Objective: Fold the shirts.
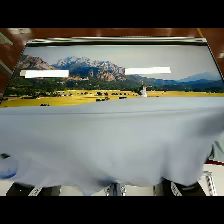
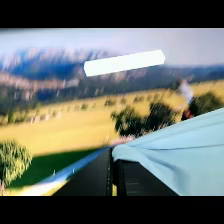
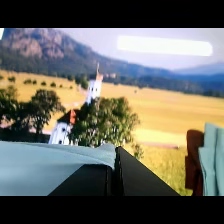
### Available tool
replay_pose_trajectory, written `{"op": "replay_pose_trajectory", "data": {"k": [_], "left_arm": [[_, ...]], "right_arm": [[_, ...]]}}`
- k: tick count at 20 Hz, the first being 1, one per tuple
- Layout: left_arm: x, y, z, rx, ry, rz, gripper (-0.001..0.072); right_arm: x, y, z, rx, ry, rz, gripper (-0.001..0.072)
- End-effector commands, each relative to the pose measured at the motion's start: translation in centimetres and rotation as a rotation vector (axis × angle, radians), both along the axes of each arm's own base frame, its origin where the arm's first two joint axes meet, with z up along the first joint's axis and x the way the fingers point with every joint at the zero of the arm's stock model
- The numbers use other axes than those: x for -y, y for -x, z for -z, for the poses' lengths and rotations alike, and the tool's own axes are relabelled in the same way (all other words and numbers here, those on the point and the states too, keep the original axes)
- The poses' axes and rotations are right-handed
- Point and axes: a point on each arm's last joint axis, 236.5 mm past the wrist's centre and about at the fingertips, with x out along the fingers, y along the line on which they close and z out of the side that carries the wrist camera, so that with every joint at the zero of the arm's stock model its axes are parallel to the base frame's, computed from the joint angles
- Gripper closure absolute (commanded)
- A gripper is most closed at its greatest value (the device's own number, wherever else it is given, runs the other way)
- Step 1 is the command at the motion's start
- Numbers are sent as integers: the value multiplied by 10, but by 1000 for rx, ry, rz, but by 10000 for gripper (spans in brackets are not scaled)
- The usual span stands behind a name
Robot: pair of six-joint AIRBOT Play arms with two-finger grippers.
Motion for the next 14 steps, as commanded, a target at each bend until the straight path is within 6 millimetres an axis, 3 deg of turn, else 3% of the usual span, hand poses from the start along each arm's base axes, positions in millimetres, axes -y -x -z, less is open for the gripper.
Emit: {"op": "replay_pose_trajectory", "data": {"k": [1, 4, 6, 8, 11, 14], "left_arm": [[-12, -56, 90, -196, -60, -86, 670], [-3, -131, 160, -248, 35, -175, 670], [5, -181, 197, -256, 116, -236, 669], [11, -223, 229, -282, 122, -249, 669], [15, -271, 276, -344, 106, -263, 669], [19, -298, 323, -433, 103, -283, 669]], "right_arm": [[-5, -64, 88, -207, 29, 18, 643], [-19, -160, 156, -181, -11, 35, 643], [-33, -224, 183, -112, -60, 35, 643], [-51, -275, 200, -12, -100, 1, 643], [-65, -330, 205, 162, -165, -19, 643], [-68, -357, 223, 230, -198, -12, 643]]}}
